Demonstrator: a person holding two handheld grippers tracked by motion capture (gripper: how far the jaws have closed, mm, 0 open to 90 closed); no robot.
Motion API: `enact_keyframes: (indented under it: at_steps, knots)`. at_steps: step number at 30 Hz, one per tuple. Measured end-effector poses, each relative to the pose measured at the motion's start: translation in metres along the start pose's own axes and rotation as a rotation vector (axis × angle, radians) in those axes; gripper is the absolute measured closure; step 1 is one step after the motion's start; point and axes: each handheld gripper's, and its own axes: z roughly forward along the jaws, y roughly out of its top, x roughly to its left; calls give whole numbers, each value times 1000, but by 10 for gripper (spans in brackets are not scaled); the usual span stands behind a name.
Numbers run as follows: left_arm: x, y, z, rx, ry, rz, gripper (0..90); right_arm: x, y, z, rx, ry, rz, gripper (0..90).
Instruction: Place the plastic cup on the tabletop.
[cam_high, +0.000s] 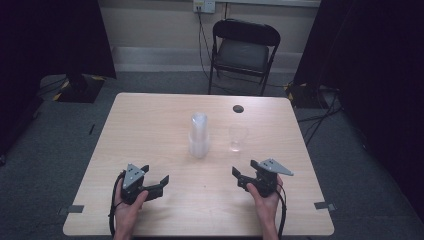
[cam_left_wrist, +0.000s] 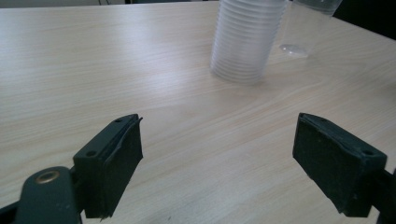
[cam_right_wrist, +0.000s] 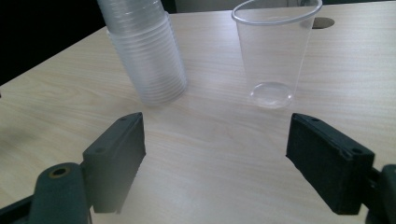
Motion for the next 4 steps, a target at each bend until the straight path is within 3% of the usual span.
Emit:
enact_keyframes:
  at_steps: [4]
  knots:
    - [3,-3,-1,0,11,-2,156,3,-6,-7,5,-27,10,186]
